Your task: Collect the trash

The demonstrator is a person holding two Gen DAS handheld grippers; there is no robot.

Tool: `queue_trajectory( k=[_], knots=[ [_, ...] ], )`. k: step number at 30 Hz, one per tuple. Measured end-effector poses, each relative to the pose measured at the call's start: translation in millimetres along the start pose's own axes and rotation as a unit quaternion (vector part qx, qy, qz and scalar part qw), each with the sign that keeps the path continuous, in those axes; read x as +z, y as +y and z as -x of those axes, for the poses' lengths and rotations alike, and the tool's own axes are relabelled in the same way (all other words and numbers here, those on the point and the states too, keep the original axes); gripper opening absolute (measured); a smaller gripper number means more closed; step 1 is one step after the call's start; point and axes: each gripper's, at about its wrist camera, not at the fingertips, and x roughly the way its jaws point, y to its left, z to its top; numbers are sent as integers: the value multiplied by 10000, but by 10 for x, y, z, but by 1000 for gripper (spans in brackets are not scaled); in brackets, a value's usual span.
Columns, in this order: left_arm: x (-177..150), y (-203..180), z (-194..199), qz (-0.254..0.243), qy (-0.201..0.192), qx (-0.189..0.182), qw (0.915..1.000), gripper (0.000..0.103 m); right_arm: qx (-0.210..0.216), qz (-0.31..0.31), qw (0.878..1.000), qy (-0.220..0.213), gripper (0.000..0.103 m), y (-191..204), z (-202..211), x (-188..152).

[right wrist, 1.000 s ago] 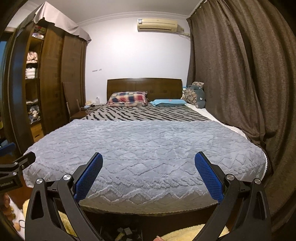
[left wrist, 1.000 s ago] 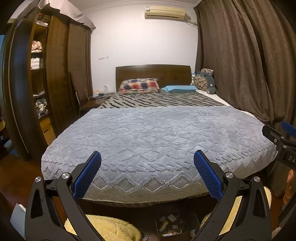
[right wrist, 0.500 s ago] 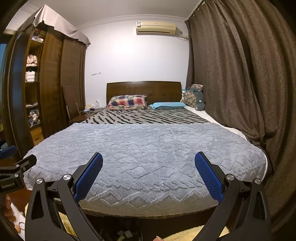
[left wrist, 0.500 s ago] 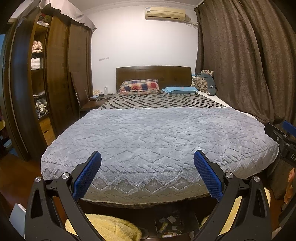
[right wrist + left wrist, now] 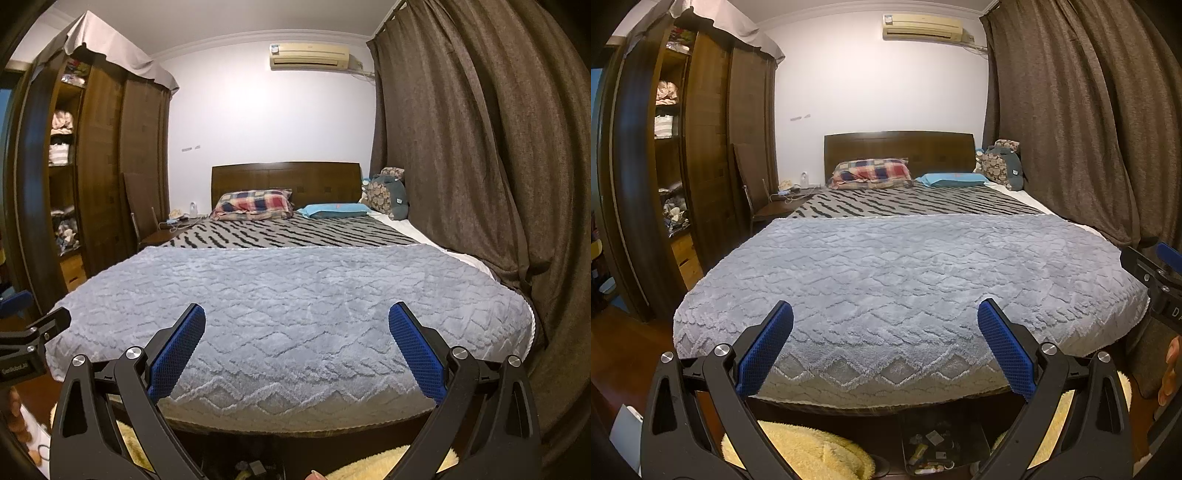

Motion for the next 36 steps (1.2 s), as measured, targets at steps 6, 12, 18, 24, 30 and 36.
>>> queue_trajectory(
  k=[6, 12, 18, 24, 30, 36],
  knots=[
    [4, 19, 5, 28, -1, 17, 10000, 95, -16, -9, 10000, -28, 100, 6, 5, 3],
    [6, 26, 7, 29, -23, 29, 10000, 95, -23, -12, 10000, -46, 100, 2, 14, -5],
    [1, 30, 8, 30, -40, 35, 10000, 95, -24, -21, 10000, -58, 100, -7, 10, 0],
    [3, 32, 6, 24, -41, 36, 10000, 95, -34, -40, 10000, -53, 100, -13, 11, -4],
    [-6, 48, 12, 53, -41, 58, 10000, 95, -30, -38, 10000, -55, 100, -18, 10, -3],
    [-9, 53, 14, 51, -46, 56, 10000, 95, -29, -42, 10000, -53, 100, -15, 11, -5]
  ],
)
